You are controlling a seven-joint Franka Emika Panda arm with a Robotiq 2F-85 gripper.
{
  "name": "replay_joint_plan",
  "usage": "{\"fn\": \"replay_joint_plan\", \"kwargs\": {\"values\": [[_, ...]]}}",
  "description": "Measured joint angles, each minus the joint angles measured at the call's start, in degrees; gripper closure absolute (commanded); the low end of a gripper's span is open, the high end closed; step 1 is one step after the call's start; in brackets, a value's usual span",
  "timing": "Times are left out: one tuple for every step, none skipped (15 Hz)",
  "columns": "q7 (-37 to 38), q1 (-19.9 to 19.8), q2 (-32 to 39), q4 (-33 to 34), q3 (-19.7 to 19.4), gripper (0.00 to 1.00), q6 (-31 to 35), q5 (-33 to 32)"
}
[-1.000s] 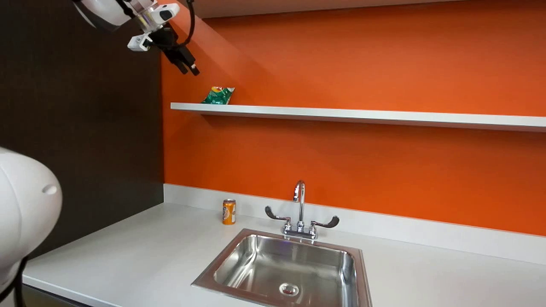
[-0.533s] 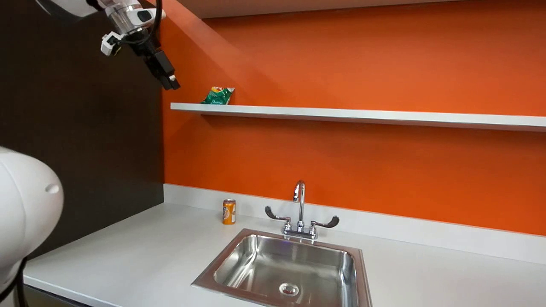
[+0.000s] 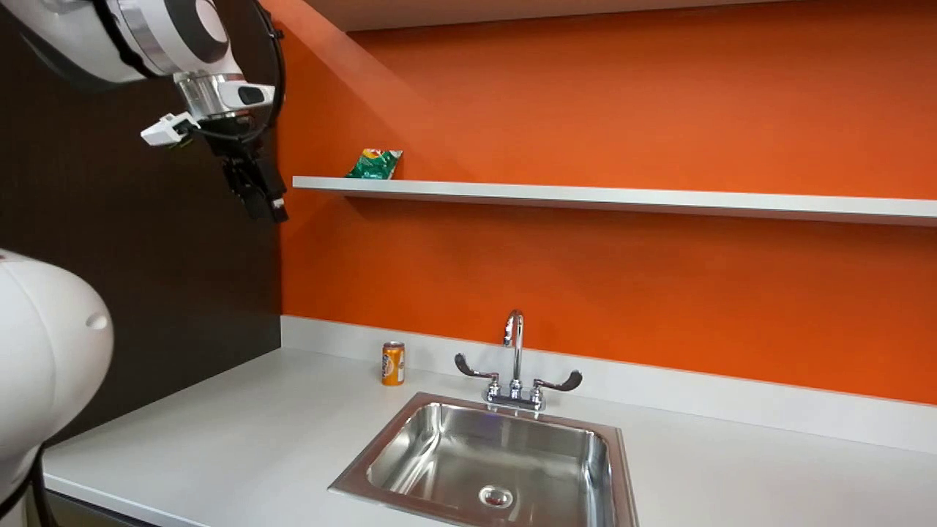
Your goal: Put the packet on the shelf
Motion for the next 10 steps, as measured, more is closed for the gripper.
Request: {"fn": "replay_joint_plan", "kwargs": {"values": [[-3.16, 0.16, -0.42, -2.77, -0.58, 0.0, 3.46, 1.11], [-6.41, 0.23, -0.69, -5.43, -1.15, 0.0, 6.96, 2.17], [-9.9, 0.28, -0.77, -7.88, -1.73, 0.0, 10.29, 3.31], [-13.63, 0.32, -0.75, -10.13, -2.32, 0.0, 13.27, 4.63], [-17.74, 0.35, -0.67, -12.21, -2.94, 0.0, 15.87, 6.09], [-21.43, 0.35, -0.54, -13.93, -3.49, 0.0, 17.83, 7.39], [-24.73, 0.35, -0.34, -15.41, -4.06, 0.0, 19.18, 8.41], [-27.55, 0.35, -0.07, -16.64, -4.64, 0.0, 20.01, 9.25], [-29.96, 0.34, 0.34, -17.64, -5.22, 0.0, 20.5, 9.82], [-31.64, 0.25, 0.77, -18.37, -5.7, 0.0, 20.57, 9.88]]}}
